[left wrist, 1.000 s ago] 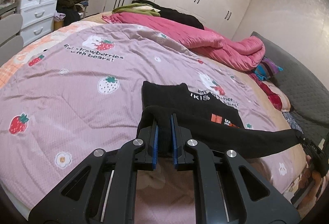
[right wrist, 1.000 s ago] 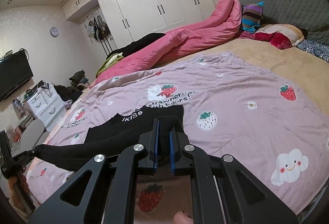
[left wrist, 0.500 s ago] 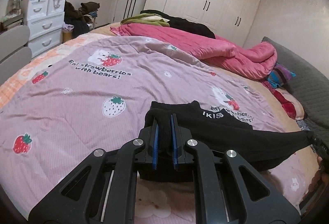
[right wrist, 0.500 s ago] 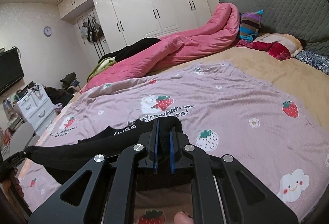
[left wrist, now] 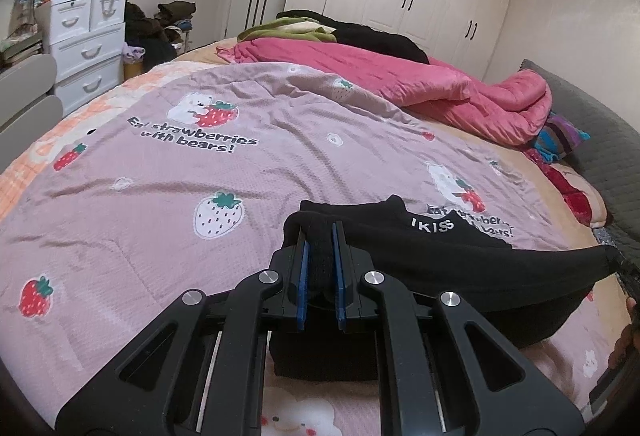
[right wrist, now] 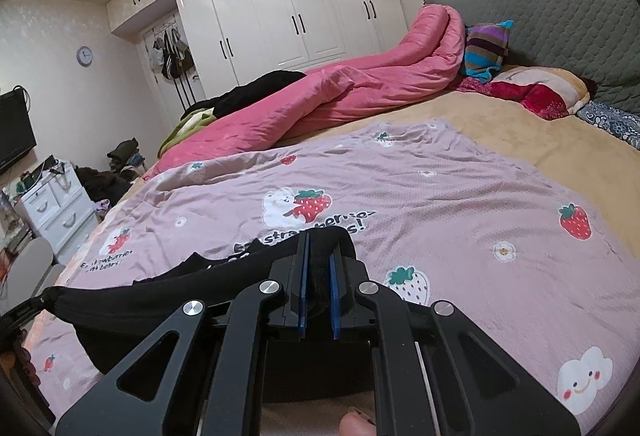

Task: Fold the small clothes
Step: 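Lift the hem with both tools and fold it over toward the collar, then open both tools to release the hem on the sweater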

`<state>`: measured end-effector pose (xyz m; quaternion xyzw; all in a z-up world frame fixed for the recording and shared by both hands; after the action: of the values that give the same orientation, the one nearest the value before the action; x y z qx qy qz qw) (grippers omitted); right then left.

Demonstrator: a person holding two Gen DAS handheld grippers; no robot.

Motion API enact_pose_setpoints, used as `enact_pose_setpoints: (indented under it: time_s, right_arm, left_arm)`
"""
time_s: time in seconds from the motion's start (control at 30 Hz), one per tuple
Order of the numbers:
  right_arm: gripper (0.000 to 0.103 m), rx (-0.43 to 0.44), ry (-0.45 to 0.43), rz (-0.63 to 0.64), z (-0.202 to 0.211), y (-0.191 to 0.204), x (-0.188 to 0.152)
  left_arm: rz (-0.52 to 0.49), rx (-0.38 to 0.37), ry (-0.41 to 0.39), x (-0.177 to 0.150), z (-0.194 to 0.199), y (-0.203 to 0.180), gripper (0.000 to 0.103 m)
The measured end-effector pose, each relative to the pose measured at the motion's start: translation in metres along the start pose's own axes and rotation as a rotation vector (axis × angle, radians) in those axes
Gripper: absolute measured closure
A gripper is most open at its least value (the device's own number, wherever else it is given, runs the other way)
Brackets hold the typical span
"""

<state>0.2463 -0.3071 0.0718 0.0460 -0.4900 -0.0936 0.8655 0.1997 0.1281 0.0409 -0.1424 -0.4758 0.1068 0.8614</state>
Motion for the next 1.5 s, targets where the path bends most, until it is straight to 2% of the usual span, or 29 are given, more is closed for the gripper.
enact_pose_setpoints:
  time_s: [0.23, 0.97, 1.13, 1.2, 1.33, 1.4, 1.5]
  right_arm:
    - [0.095, -0.001, 0.019, -0.018, -0.023, 0.004, -0.001]
    - [0.095, -0.065, 0.092, 0.085, -0.1, 0.023, -0.031]
    - [0.093, -0.095, 0.111, 0.116, -0.112, 0.025, -0.041]
    - [0.091, -0.11, 0.114, 0.129, -0.115, 0.026, -0.045]
    - [0.078, -0.142, 0.111, 0.156, -0.118, 0.027, -0.048]
    - [0.057, -0.152, 0.105, 0.148, -0.116, 0.025, -0.047]
    - [0.054, -0.156, 0.082, 0.152, -0.108, 0.025, -0.045]
  left_arm:
    - [-0.02, 0.03, 0.013, 0.001, -0.016, 0.002, 0.099]
    - [-0.064, 0.131, 0.115, -0.011, -0.084, 0.024, 0.098]
    - [-0.06, 0.166, 0.124, -0.013, -0.096, 0.033, 0.094]
    - [-0.056, 0.174, 0.128, -0.013, -0.099, 0.036, 0.093]
    - [-0.047, 0.19, 0.132, -0.014, -0.099, 0.042, 0.091]
    - [-0.041, 0.189, 0.123, -0.012, -0.094, 0.043, 0.087]
    - [-0.039, 0.19, 0.089, -0.006, -0.081, 0.043, 0.087]
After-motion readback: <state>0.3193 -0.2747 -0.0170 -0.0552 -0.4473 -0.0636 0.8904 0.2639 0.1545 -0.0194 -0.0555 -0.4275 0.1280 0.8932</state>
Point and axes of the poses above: each gripper's, at about its wrist camera, not at the fingertips, and z roughly against the way its jaws point, y to its left, x to its top, the point moved 6 cm from there along -z, roughly the way its jaws point, and after that the axes turned 13 degrees about -x, right-handed, at the moved point
